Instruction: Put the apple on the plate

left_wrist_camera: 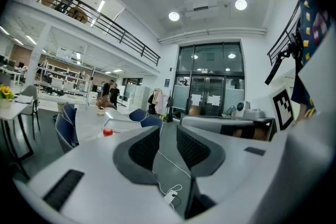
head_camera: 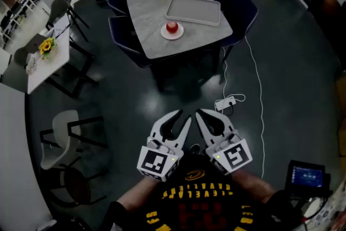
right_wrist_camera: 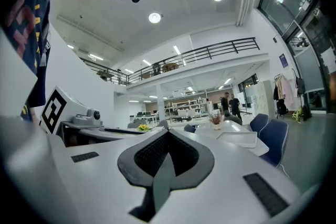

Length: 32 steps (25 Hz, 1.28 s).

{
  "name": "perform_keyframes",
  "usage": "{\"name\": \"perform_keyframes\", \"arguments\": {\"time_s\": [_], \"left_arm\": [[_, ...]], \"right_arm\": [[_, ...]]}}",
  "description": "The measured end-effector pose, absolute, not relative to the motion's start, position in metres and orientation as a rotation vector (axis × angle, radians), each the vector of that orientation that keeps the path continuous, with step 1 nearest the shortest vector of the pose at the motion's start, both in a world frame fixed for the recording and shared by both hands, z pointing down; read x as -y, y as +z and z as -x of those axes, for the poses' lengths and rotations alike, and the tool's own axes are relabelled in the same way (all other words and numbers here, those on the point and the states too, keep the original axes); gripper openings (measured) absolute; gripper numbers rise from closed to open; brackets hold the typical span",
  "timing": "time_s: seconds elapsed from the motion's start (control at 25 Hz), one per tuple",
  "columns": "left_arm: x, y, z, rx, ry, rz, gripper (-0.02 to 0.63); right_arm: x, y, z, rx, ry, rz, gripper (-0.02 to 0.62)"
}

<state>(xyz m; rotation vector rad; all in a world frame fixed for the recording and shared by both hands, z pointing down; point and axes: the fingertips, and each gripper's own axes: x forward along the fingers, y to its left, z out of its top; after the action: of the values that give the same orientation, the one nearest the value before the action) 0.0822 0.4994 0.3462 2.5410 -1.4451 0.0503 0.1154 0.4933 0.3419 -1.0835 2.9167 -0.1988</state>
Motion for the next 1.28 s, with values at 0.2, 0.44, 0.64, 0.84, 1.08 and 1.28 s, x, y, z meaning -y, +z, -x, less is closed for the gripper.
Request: {"name": "perform_keyframes", "arguments": {"time_s": [0.2, 0.44, 0.64, 0.84, 1.08, 1.28], "left_arm": [[-0.501, 0.349, -0.082, 1.448, 0.047, -2.518, 0.106], [-0.499, 0.352, -0.072, 1.428, 0.027, -2.511, 0.106], [-0.477, 0.349, -0.056, 1.427, 0.049, -2.492, 0.106], [-0.447, 0.351, -0.035, 1.397, 0.043, -2.499, 0.106], [-0.403, 0.349, -0.002, 1.337, 0.013, -2.497, 0.106], [-0.371, 0.349, 0.025, 1.308, -0.010, -2.510, 0.106]], "right_arm": [[-0.494, 0.344, -0.118, -2.925, -0.205, 1.084, 0.008], [-0.488, 0.346, -0.111, -2.922, -0.236, 1.119, 0.008], [-0.468, 0.341, -0.099, -2.898, -0.240, 1.143, 0.009], [-0.441, 0.344, -0.078, -2.890, -0.234, 1.158, 0.009], [-0.398, 0.350, -0.046, -2.899, -0.290, 1.213, 0.008], [-0.365, 0.357, -0.022, -2.889, -0.310, 1.267, 0.008]]}}
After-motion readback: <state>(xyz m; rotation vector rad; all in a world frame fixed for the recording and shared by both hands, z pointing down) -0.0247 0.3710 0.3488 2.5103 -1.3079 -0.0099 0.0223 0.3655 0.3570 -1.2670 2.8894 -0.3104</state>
